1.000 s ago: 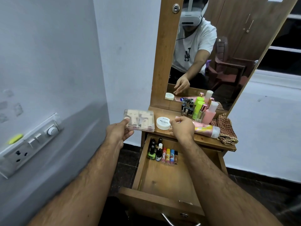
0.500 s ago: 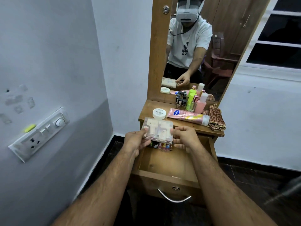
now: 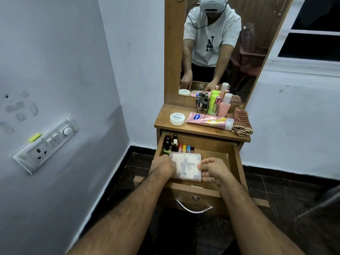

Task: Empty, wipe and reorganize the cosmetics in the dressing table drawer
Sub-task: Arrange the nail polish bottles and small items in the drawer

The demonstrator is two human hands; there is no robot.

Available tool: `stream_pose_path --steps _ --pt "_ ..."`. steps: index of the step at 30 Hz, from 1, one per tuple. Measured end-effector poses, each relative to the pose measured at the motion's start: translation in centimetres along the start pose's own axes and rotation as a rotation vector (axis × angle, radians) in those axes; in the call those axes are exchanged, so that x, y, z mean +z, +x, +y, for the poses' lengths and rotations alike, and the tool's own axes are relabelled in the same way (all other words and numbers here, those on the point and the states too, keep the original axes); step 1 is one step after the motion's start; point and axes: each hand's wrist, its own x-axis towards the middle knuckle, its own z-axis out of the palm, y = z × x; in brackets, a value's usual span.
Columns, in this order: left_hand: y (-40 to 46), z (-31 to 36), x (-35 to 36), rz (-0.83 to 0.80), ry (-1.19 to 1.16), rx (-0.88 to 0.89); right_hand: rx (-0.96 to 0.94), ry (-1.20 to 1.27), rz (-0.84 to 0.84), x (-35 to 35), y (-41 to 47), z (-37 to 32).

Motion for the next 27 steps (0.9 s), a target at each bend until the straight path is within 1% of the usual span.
stream_pose_path --steps 4,12,15,19,23,27 --pt "-0.6 0.0 0.4 -0.029 0.139 -0.001 0.057 -0.110 -0.032 1.0 0.2 0.3" --pt "-0.5 -0.1 0.6 -0.016 0.209 -0.001 0.187 -0.235 -0.091 2.8 1.3 0.4" --pt "-1.0 -0.1 0.5 0.015 0.196 0.009 0.163 -0.253 -0.094 2.9 1.3 0.4" --pt "-1.3 0.1 0.4 0.096 0.198 0.106 0.130 -0.292 -0.098 3.2 1.7 0.1" --pt "-1.6 0.2 0.1 0.105 0.232 0.142 0.159 -0.256 -0.109 4.0 1.9 -0.3" --pt "-1.6 0.0 0.3 0.087 0.257 0.160 0.166 -0.203 -0.040 4.3 1.9 0.2"
